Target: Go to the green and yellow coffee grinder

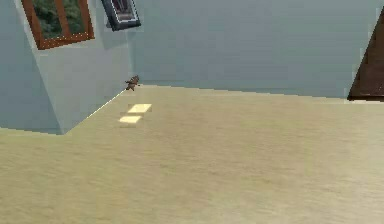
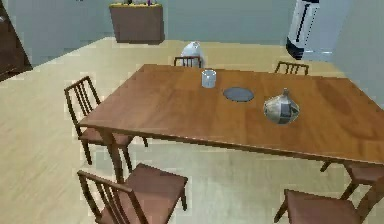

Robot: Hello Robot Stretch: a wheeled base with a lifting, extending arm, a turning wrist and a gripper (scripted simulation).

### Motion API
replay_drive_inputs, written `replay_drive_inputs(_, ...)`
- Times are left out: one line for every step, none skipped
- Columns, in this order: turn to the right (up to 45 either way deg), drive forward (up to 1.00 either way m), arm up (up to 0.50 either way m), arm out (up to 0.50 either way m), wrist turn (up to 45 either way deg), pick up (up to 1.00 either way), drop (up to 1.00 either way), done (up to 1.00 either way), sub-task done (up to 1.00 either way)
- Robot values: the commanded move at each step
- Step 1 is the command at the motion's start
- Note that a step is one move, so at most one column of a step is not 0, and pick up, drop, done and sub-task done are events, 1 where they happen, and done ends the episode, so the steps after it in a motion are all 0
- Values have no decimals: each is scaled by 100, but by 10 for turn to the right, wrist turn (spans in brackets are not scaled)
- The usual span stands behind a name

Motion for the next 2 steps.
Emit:
replay_drive_inputs(30,0,0,0,0,0,0,0,0)
replay_drive_inputs(0,85,0,0,0,0,0,0,0)
